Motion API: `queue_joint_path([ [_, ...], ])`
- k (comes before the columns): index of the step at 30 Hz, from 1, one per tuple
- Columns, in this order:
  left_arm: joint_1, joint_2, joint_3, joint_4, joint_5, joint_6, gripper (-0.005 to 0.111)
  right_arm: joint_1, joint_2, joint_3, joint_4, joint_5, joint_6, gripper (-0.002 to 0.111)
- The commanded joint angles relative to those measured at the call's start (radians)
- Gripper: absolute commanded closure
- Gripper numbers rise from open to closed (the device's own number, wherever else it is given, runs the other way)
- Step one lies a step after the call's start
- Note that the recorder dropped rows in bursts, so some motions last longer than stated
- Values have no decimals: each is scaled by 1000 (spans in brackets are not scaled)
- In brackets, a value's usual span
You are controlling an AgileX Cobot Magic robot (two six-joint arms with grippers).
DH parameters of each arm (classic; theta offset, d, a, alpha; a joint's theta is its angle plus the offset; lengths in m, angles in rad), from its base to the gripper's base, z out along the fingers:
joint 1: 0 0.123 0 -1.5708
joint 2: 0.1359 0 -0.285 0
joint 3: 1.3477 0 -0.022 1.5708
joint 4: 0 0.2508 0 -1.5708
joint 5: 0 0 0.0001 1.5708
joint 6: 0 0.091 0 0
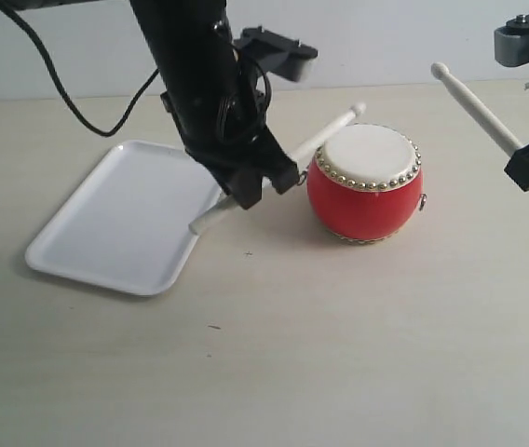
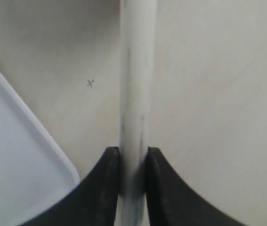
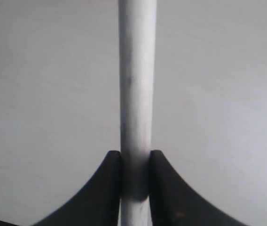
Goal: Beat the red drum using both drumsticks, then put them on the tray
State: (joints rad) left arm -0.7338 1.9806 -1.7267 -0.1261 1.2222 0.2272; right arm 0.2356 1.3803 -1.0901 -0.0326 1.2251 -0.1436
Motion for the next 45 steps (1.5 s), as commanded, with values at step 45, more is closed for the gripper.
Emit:
queue_joint_path([
  [45,-43,77,-28,46,-1,16,107,-2,-41,-53,78,-4,-29,108],
])
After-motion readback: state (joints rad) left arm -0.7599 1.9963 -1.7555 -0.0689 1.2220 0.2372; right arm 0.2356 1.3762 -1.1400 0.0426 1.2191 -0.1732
